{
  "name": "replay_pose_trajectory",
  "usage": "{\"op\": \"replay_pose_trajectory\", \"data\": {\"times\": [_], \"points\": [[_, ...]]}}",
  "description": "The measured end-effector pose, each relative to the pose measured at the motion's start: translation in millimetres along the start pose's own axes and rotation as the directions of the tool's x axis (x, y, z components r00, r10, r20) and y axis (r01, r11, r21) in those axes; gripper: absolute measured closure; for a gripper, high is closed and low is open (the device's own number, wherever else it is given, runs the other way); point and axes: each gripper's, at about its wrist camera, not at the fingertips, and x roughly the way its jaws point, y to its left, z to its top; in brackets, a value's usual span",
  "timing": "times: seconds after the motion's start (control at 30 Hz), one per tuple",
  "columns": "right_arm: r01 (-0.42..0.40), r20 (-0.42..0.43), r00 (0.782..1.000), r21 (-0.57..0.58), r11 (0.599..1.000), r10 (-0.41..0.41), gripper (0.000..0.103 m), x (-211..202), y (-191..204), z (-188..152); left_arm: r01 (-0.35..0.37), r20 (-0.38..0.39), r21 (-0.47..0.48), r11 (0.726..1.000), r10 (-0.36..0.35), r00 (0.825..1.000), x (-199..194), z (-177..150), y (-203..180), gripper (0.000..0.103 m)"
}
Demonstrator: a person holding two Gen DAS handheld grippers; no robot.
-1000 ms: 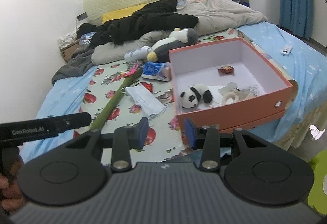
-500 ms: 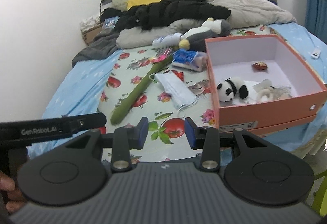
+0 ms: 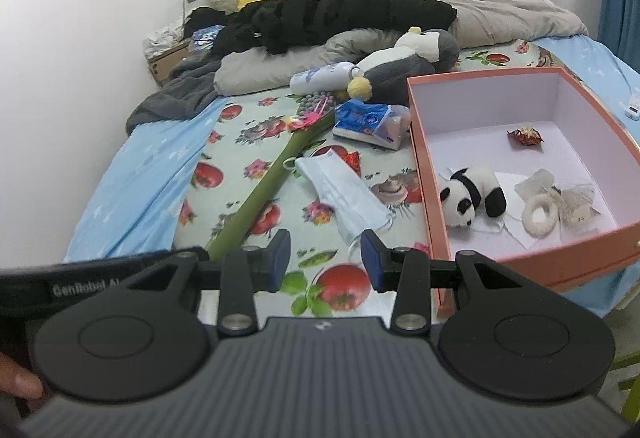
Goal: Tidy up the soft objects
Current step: 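Move both open tools toward the blue face mask and red candy packet on the bed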
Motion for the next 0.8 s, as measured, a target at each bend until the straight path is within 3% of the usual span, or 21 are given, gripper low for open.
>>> {"op": "replay_pose_trajectory", "data": {"times": [0.37,0.8], "points": [[-0.006,-0.053,0.999,0.002,1.000,0.007,0.061,74,5,42,-0.003,-0.082,0.000,1.000,0.002,0.997,79,45,27,0.048],[0.039,-0.162,0.986,0.024,0.999,-0.035,0.061,213,-12,82,0.015,-0.165,-0.086,0.996,-0.029,0.986,194,74,59,0.049]]}}
